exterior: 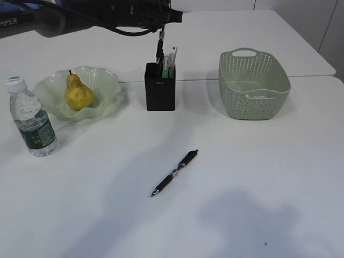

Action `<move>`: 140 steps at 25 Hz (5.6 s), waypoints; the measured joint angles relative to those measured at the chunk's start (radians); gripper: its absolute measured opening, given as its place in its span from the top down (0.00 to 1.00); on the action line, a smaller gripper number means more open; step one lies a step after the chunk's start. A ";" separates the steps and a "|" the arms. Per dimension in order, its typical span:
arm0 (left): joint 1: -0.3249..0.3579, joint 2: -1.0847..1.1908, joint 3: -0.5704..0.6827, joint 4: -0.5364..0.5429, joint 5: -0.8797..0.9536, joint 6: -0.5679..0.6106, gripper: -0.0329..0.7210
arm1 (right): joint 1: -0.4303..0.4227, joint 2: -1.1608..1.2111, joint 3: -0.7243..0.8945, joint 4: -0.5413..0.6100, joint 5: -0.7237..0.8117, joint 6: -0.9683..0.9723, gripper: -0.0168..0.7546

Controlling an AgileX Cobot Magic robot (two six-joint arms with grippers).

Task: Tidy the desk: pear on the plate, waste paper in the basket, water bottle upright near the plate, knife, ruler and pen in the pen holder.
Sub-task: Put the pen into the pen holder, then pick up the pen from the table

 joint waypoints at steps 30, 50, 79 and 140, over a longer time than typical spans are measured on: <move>0.005 0.078 0.000 0.048 0.023 0.000 0.84 | 0.000 0.000 0.000 0.002 -0.038 0.000 0.59; 0.007 0.112 0.000 0.050 0.069 0.001 0.84 | 0.000 0.000 0.000 0.002 -0.044 0.000 0.59; 0.009 0.017 0.000 0.042 0.275 0.001 0.56 | 0.000 0.000 0.000 0.002 -0.047 0.000 0.59; -0.207 -0.034 -0.002 -0.202 1.068 0.125 0.45 | 0.000 0.000 0.000 -0.026 -0.142 -0.002 0.59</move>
